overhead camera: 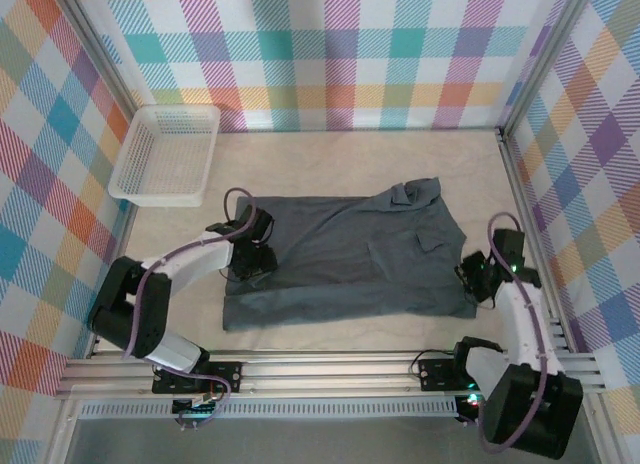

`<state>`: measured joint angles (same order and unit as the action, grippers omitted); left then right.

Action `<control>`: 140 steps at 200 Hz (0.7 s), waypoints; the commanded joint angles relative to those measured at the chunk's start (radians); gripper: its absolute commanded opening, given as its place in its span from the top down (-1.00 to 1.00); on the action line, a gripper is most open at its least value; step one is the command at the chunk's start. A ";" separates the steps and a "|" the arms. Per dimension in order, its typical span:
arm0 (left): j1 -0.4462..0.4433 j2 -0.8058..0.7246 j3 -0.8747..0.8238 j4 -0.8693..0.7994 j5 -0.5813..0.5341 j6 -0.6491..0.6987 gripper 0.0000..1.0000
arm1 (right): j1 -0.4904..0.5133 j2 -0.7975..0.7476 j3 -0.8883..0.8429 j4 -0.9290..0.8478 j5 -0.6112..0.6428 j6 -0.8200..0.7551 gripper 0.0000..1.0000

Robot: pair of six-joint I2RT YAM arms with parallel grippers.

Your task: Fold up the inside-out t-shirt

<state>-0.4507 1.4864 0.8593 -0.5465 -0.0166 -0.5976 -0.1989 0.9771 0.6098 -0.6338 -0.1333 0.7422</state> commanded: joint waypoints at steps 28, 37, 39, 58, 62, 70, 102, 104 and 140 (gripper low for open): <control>0.002 -0.035 0.245 0.138 -0.012 0.179 -0.30 | 0.269 0.585 0.587 0.057 -0.006 -0.394 0.29; 0.001 -0.015 0.282 0.134 -0.001 0.187 -0.31 | 0.276 0.702 0.691 0.025 -0.003 -0.385 0.25; 0.001 -0.012 0.289 0.133 -0.001 0.189 -0.31 | 0.278 0.726 0.713 0.018 -0.004 -0.386 0.24; 0.001 -0.010 0.302 0.143 0.018 0.192 -0.34 | 0.300 0.908 0.877 -0.012 0.040 -0.412 0.09; 0.000 -0.013 0.301 0.143 0.019 0.194 -0.35 | 0.304 0.937 0.902 -0.012 0.043 -0.421 0.03; 0.000 -0.015 0.297 0.134 0.017 0.198 -0.35 | 0.309 0.989 0.946 -0.013 0.046 -0.433 -0.03; 0.001 -0.013 0.269 0.109 -0.013 0.205 -0.36 | 0.311 1.142 1.068 -0.017 -0.001 -0.432 0.12; 0.001 -0.013 0.267 0.108 -0.015 0.204 -0.36 | 0.311 1.149 1.076 -0.020 -0.010 -0.430 0.19; 0.002 0.002 0.259 0.077 -0.065 0.189 -0.33 | 0.330 1.138 1.147 0.012 0.011 -0.418 1.00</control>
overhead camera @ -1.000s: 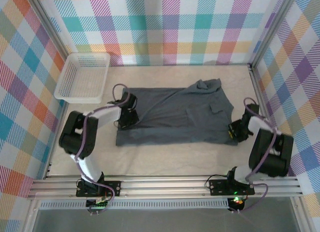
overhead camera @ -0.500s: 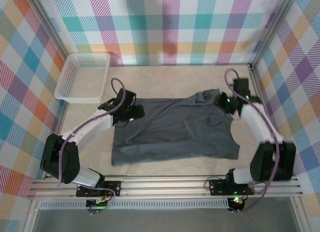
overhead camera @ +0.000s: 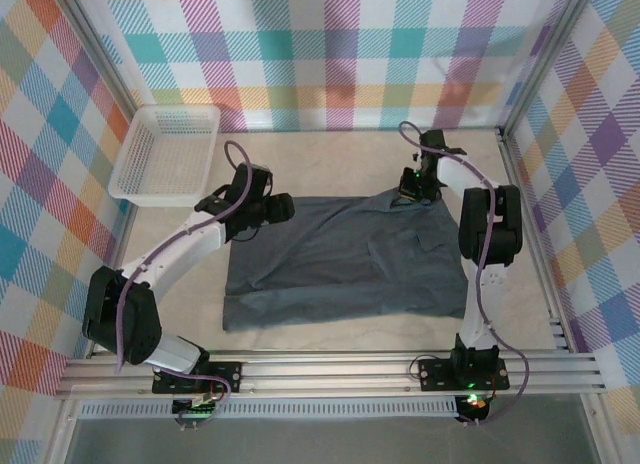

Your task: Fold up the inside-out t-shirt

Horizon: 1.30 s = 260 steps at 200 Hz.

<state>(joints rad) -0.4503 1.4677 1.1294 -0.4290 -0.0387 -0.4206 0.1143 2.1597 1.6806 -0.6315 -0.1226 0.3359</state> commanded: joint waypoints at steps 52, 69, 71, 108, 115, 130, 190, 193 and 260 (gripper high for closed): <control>0.002 0.078 0.025 -0.010 -0.008 0.003 -0.31 | 0.026 0.205 0.516 -0.095 0.144 -0.008 0.08; 0.002 0.079 0.018 -0.001 -0.009 0.002 -0.31 | 0.014 0.254 0.664 -0.194 0.227 -0.044 0.10; 0.002 0.079 0.016 -0.002 -0.010 0.002 -0.31 | 0.010 0.254 0.673 -0.205 0.228 -0.050 0.09; 0.012 0.066 -0.011 0.002 -0.030 -0.003 -0.34 | -0.068 0.020 0.362 -0.171 0.226 -0.127 0.01; 0.017 0.064 -0.014 0.001 -0.033 -0.003 -0.35 | -0.094 -0.049 0.240 -0.111 0.188 -0.122 0.04; 0.027 0.063 -0.016 0.001 -0.027 -0.002 -0.35 | -0.138 -0.161 0.007 0.013 0.140 -0.126 0.13; 0.043 0.069 -0.006 -0.012 -0.009 0.008 -0.35 | -0.144 -0.084 -0.060 -0.020 0.200 -0.240 0.27; 0.044 0.068 -0.008 -0.014 -0.010 0.009 -0.35 | -0.142 -0.078 -0.053 -0.023 0.198 -0.247 0.27; 0.062 0.060 -0.028 -0.011 -0.011 0.005 -0.35 | -0.098 0.100 0.176 -0.128 0.235 -0.342 0.06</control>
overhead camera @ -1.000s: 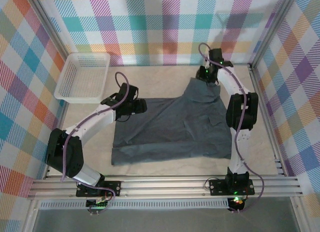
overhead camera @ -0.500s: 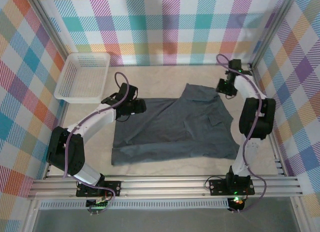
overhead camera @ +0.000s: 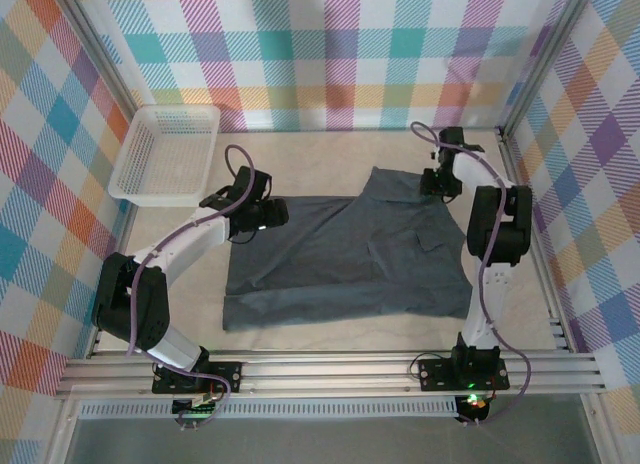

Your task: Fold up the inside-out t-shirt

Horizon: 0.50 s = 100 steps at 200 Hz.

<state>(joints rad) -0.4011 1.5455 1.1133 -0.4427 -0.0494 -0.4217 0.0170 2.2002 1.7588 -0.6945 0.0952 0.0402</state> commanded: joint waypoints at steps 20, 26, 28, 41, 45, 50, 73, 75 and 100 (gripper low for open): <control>0.016 -0.015 -0.012 0.001 -0.003 0.008 -0.35 | 0.000 0.107 0.152 -0.087 0.003 -0.058 0.08; 0.016 -0.013 -0.012 0.001 -0.004 0.009 -0.35 | 0.001 0.119 0.167 -0.094 0.004 -0.059 0.10; 0.017 -0.013 -0.013 0.001 -0.005 0.008 -0.35 | 0.001 0.124 0.173 -0.096 0.006 -0.060 0.10; 0.019 -0.009 -0.013 -0.002 -0.005 0.008 -0.35 | 0.001 0.153 0.208 -0.121 0.003 -0.063 0.14; 0.019 -0.010 -0.013 -0.004 -0.005 0.008 -0.35 | 0.000 0.162 0.218 -0.130 0.005 -0.061 0.14; 0.019 -0.009 -0.013 -0.004 -0.006 0.008 -0.35 | 0.001 0.170 0.228 -0.144 0.006 -0.057 0.14; 0.022 -0.011 -0.018 -0.004 -0.011 0.007 -0.35 | 0.001 0.177 0.243 -0.175 0.003 -0.029 -0.04; 0.022 -0.013 -0.019 -0.003 -0.012 0.006 -0.34 | 0.000 0.174 0.239 -0.173 0.002 -0.028 -0.05; 0.025 -0.012 -0.022 0.002 -0.007 0.006 -0.34 | -0.002 0.133 0.220 -0.159 -0.001 -0.032 -0.13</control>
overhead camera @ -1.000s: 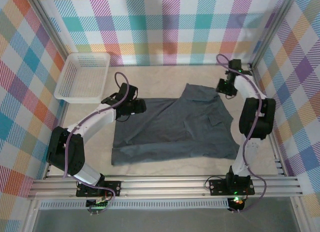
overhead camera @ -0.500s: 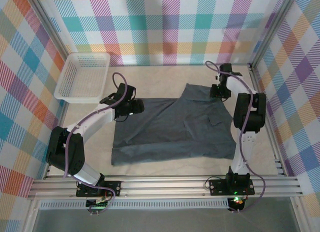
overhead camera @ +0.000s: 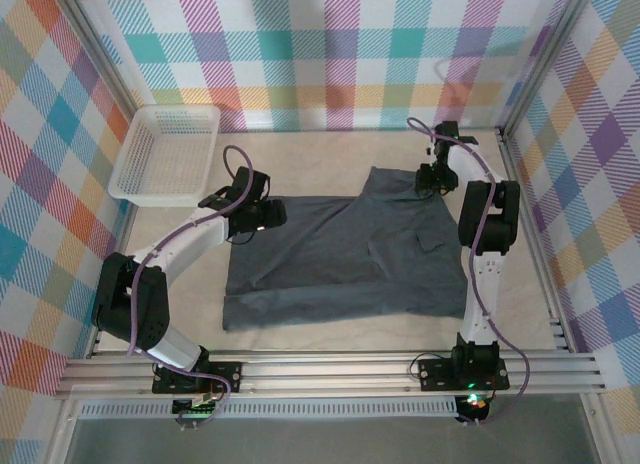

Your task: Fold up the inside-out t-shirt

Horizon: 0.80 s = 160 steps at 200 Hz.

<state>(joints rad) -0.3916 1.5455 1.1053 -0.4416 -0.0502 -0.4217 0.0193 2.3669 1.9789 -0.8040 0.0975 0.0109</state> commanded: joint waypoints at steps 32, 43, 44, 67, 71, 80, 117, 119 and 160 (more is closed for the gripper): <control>0.015 -0.014 -0.013 -0.002 -0.004 0.005 -0.34 | -0.022 -0.115 -0.066 -0.005 -0.015 0.018 -0.16; 0.016 -0.020 -0.019 0.001 -0.007 0.004 -0.34 | -0.030 -0.140 -0.103 0.020 -0.032 0.028 -0.16; 0.016 -0.021 -0.019 0.000 -0.007 0.004 -0.34 | -0.030 -0.142 -0.106 0.021 -0.033 0.028 -0.16; 0.016 -0.022 -0.025 -0.001 -0.004 0.000 -0.34 | -0.038 -0.173 -0.170 0.059 -0.047 0.040 0.00; 0.016 -0.022 -0.026 -0.001 -0.004 0.000 -0.34 | -0.039 -0.174 -0.176 0.063 -0.050 0.041 0.03; 0.016 -0.024 -0.028 0.001 -0.003 0.000 -0.34 | -0.042 -0.171 -0.181 0.063 -0.052 0.046 0.09; 0.016 -0.033 -0.028 -0.008 -0.014 0.000 -0.34 | -0.044 -0.124 -0.157 0.058 -0.054 0.050 0.07; 0.016 -0.033 -0.028 -0.010 -0.015 0.000 -0.34 | -0.044 -0.119 -0.152 0.054 -0.056 0.048 0.07; 0.023 -0.033 -0.009 -0.023 -0.013 0.005 -0.33 | -0.043 -0.019 -0.036 -0.008 -0.102 0.055 0.27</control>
<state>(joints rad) -0.3870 1.5414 1.0889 -0.4423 -0.0532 -0.4217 -0.0257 2.2803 1.8717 -0.7563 0.0410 0.0456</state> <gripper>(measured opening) 0.667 0.405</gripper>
